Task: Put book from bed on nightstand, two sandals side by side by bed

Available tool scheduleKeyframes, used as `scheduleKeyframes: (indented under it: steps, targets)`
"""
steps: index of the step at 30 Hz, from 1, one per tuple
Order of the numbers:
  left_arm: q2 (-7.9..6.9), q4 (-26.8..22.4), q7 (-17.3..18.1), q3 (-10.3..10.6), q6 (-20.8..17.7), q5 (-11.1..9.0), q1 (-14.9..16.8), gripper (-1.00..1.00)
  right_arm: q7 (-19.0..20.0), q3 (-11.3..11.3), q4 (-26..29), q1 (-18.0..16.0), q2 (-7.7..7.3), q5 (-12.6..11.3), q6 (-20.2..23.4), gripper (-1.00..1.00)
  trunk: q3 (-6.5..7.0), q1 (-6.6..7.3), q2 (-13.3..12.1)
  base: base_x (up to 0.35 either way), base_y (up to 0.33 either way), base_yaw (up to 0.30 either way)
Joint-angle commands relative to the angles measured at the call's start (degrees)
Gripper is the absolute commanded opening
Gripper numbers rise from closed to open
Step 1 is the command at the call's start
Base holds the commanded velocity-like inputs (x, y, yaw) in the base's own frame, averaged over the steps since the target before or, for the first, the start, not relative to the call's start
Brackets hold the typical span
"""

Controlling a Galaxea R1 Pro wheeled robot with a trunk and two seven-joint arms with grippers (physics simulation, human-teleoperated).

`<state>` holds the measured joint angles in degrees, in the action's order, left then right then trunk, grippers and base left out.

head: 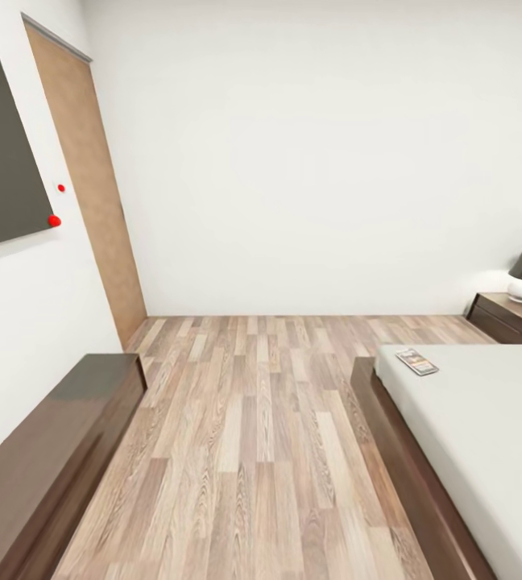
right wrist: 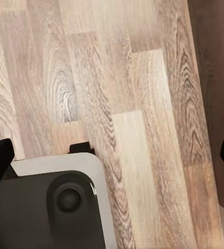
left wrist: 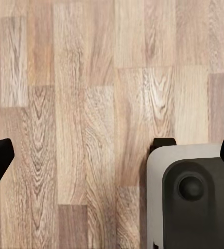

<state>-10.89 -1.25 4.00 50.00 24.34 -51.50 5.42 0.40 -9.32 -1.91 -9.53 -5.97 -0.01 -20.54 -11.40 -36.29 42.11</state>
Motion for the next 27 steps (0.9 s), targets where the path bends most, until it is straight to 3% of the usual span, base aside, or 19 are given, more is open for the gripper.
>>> scheduleKeyframes:
  steps: [1, 18, 27]
  targets:
    - [-0.01, 0.0, 0.4, 0.2, 0.1, -0.6, 0.0, 1.00, 0.0, -0.3, -0.2, -0.1, -0.01, 0.0, -0.4, 1.00, -0.08, -0.03, 0.1, 0.223, 0.000, 0.000]
    - [-0.01, 0.0, 0.4, 0.2, 0.1, -0.6, 0.0, 1.00, 0.0, -0.2, -0.2, -0.1, 0.00, 0.0, -0.4, 1.00, -0.08, -0.03, 0.1, 0.213, 0.000, 0.004]
    - [-0.01, 0.0, 0.4, 0.2, 0.1, -0.6, 0.0, 1.00, 0.0, -0.2, -0.2, -0.1, 0.00, 0.0, -0.4, 1.00, -0.08, -0.03, 0.1, 0.205, 0.000, 0.125]
